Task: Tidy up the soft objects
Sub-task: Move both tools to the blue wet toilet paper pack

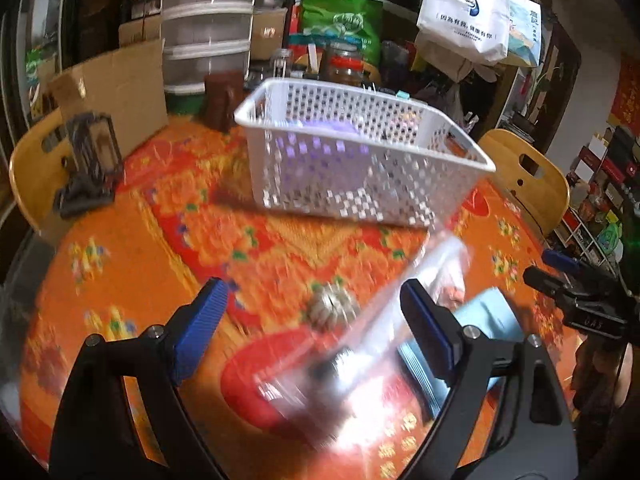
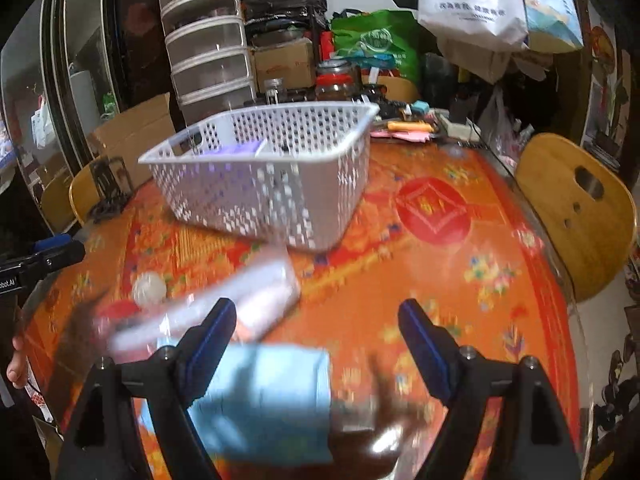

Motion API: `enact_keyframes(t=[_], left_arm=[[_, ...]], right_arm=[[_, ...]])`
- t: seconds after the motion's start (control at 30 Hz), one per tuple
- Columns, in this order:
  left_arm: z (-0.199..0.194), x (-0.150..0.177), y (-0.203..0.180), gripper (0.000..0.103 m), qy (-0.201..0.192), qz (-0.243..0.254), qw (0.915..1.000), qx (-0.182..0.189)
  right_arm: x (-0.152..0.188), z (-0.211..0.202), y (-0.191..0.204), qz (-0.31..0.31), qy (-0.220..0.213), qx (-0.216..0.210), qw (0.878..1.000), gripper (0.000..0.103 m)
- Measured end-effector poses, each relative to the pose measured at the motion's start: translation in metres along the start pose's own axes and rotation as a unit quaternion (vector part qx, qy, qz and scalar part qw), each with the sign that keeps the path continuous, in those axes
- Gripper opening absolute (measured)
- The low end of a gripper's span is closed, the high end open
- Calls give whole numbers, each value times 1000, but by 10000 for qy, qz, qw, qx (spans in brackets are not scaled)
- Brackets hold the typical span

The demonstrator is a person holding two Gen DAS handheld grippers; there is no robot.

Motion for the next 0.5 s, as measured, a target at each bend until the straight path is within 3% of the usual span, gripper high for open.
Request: enact_keyframes(t=[0.2,0.5], left_arm=[[-10,40,-30,87,126,96,9998,130],[-15,76,-87,87,384,306,9985,256]], right_arm=[[44,-10,-1,160,98,-33,9998,83],[70,-15,5,189,185,-231,9994,83]])
Point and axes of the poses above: each gripper's, at about its wrist camera, not at the fingertips, and z roughly the way its jaws point, y to its left, x to its underside, the point moved 9 cm from there along z, roughly the way its jaws point, and after that the axes turned 13 degrees about -x, right-handed, at the moved point
